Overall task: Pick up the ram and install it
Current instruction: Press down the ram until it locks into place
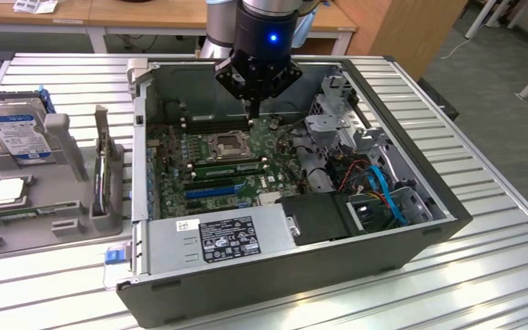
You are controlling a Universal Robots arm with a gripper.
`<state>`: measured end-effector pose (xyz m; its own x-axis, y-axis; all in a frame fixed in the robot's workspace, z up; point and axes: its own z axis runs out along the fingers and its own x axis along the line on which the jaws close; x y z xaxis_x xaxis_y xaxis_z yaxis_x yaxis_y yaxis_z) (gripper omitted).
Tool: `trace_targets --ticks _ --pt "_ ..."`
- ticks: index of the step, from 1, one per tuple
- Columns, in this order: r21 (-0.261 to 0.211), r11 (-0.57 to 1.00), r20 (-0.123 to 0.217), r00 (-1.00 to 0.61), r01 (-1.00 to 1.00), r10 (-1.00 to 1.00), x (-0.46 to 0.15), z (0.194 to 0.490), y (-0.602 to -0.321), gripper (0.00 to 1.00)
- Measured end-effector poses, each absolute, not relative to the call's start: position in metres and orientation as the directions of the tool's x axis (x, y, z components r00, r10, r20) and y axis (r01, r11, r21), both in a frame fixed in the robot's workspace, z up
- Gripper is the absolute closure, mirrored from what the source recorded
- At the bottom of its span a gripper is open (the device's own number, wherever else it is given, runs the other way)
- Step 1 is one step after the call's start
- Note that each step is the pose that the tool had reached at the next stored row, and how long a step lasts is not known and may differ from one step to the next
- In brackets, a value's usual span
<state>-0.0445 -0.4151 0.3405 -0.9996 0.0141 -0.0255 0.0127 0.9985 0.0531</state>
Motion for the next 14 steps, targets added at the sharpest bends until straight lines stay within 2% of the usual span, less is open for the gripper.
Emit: trace_targets --ticks 14 --pt "0.053 0.998 -0.026 -0.999 0.035 0.036 -0.0445 0.3404 -0.4151 0.9"
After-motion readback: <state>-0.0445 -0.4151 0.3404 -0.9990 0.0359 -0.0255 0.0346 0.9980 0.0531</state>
